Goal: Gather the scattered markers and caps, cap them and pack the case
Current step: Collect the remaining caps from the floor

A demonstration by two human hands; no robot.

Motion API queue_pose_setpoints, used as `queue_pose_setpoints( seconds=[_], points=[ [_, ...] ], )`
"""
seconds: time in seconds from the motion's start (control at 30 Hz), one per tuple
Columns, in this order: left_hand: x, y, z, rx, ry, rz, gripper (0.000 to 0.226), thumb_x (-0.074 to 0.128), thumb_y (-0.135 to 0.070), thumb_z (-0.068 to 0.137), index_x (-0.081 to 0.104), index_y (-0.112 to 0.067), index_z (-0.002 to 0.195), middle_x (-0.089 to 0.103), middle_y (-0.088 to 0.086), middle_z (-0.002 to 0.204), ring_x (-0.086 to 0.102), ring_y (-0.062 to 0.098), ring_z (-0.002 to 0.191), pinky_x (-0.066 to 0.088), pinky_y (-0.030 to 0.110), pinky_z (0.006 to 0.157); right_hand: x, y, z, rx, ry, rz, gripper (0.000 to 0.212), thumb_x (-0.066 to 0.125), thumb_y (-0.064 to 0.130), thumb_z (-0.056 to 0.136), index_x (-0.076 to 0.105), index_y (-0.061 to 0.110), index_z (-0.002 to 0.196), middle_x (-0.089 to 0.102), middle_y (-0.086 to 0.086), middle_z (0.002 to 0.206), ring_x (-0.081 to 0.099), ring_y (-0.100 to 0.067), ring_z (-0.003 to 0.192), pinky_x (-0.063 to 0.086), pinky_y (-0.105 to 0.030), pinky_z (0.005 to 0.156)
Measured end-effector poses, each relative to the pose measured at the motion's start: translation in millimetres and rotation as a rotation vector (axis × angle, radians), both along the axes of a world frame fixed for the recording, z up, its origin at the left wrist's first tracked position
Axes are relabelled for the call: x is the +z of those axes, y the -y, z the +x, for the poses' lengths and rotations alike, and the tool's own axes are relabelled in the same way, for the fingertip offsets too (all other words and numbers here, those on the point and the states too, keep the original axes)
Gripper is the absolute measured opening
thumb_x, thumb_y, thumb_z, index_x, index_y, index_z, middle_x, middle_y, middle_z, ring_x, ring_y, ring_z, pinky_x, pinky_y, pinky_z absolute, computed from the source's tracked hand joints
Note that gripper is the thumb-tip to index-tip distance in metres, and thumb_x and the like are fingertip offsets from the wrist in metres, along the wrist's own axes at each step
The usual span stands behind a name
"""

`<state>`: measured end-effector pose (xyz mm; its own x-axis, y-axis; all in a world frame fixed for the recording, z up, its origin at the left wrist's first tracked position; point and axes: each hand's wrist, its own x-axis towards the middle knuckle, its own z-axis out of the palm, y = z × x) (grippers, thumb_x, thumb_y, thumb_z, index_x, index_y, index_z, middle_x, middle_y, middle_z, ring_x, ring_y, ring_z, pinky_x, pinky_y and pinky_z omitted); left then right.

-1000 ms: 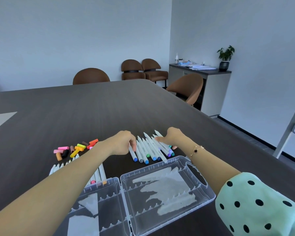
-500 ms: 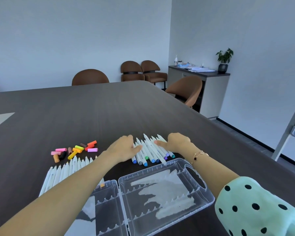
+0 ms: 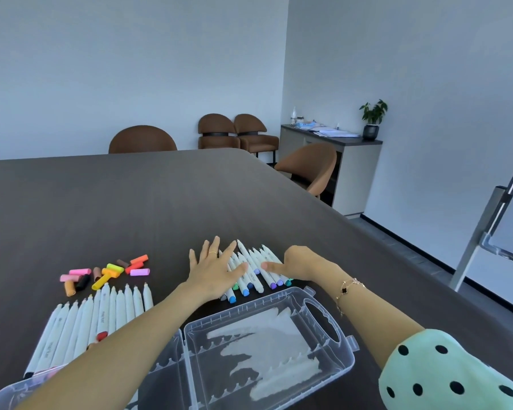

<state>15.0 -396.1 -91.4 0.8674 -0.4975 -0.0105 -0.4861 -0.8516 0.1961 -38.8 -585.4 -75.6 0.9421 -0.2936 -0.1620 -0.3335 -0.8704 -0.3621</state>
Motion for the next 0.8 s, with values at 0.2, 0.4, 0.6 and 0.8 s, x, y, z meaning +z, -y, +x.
queue_pose_setpoints(
  seconds=[0.2, 0.4, 0.6, 0.8],
  points=[
    [2.0, -0.9, -2.1, -0.229, 0.004, 0.043, 0.054, 0.009, -0.048, 0.100, 0.001, -0.031, 0.151, -0.009, -0.007, 0.159, -0.012, 0.017, 0.146, -0.013, 0.049, 0.116, -2.9, -6.3, -2.4, 0.177, 0.248, 0.078, 0.045, 0.058, 0.039, 0.090, 0.046, 0.022, 0.130, 0.045, -0.005, 0.134, 0.049, -0.020, 0.114, 0.045, -0.032, 0.098],
    [2.8, -10.4, -10.3, -0.270, -0.080, -0.020, 0.051, 0.012, -0.048, 0.100, 0.013, -0.036, 0.150, -0.008, -0.011, 0.158, -0.013, 0.015, 0.146, -0.014, 0.047, 0.115, 0.4, -6.8, -13.0, 0.237, 0.202, 0.064, 0.033, 0.045, 0.025, 0.099, 0.051, 0.022, 0.131, 0.047, -0.005, 0.137, 0.052, -0.020, 0.114, 0.042, -0.025, 0.095],
    [5.6, -20.6, -25.0, -0.310, -0.146, -0.012, 0.052, 0.011, -0.049, 0.100, 0.009, -0.037, 0.150, -0.008, -0.009, 0.158, -0.016, 0.014, 0.145, -0.016, 0.043, 0.115, 5.9, -5.3, -30.0, 0.289, 0.068, 0.024, 0.036, 0.040, 0.019, 0.100, 0.050, 0.027, 0.134, 0.041, -0.004, 0.146, 0.042, -0.027, 0.130, 0.036, -0.037, 0.109],
    [9.7, -17.9, -49.8, -0.355, -0.214, -0.039, 0.050, 0.011, -0.051, 0.099, 0.015, -0.042, 0.148, -0.005, -0.014, 0.158, -0.016, 0.010, 0.144, -0.017, 0.043, 0.115, 16.7, -10.4, -53.9, 0.309, -0.016, -0.010, 0.037, 0.040, 0.025, 0.099, 0.049, 0.026, 0.136, 0.036, -0.001, 0.150, 0.036, -0.027, 0.136, 0.030, -0.040, 0.113]
  ],
)
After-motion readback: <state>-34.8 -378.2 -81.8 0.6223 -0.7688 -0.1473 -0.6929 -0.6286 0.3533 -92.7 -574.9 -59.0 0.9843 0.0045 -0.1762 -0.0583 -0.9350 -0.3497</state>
